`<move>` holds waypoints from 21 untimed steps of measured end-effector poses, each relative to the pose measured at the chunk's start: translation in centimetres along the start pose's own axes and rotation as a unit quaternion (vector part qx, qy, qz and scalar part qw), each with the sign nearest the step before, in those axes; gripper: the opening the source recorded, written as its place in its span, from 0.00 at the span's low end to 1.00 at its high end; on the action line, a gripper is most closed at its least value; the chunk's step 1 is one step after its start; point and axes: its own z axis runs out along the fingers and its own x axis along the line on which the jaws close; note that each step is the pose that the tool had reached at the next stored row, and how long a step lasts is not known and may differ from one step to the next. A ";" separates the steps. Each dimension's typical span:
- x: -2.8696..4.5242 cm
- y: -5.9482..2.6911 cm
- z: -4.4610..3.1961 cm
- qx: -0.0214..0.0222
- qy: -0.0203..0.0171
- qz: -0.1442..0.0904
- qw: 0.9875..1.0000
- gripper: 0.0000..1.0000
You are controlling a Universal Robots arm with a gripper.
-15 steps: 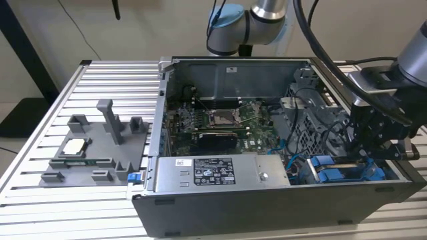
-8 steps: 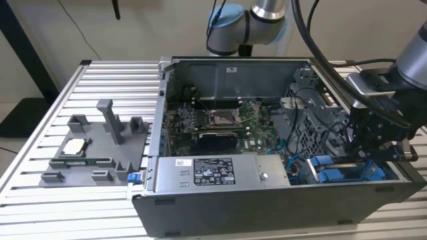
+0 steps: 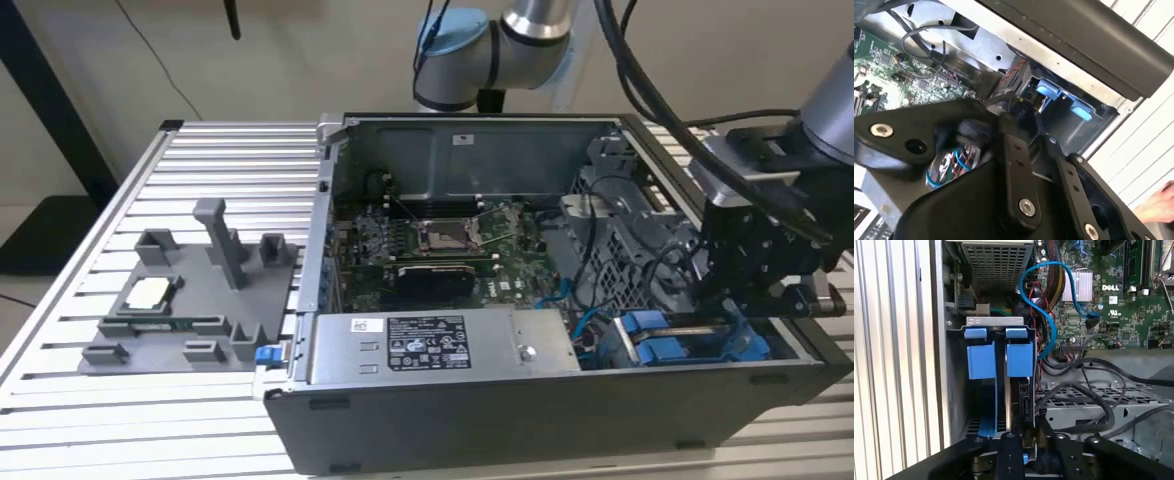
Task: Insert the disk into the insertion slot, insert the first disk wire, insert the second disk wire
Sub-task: 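Insert the first disk wire, then insert the second disk wire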
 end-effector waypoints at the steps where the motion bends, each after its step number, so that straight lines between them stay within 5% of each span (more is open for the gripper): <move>1: -0.03 -0.01 -0.35 0.000 0.000 0.000 1.000 0.27; 7: -0.30 -0.04 -2.90 0.000 0.000 0.000 1.000 0.27; 13: -0.70 0.02 -4.37 0.000 -0.003 0.000 1.000 0.27; 14: -0.74 0.03 -4.42 0.000 -0.007 0.000 1.000 0.27; 18: -0.77 0.04 -4.42 0.002 -0.042 0.001 0.999 0.27; 19: -0.78 -0.08 -4.42 0.002 -0.048 0.001 0.999 0.27; 21: -0.79 -0.69 -4.35 0.002 -0.050 0.001 0.999 0.27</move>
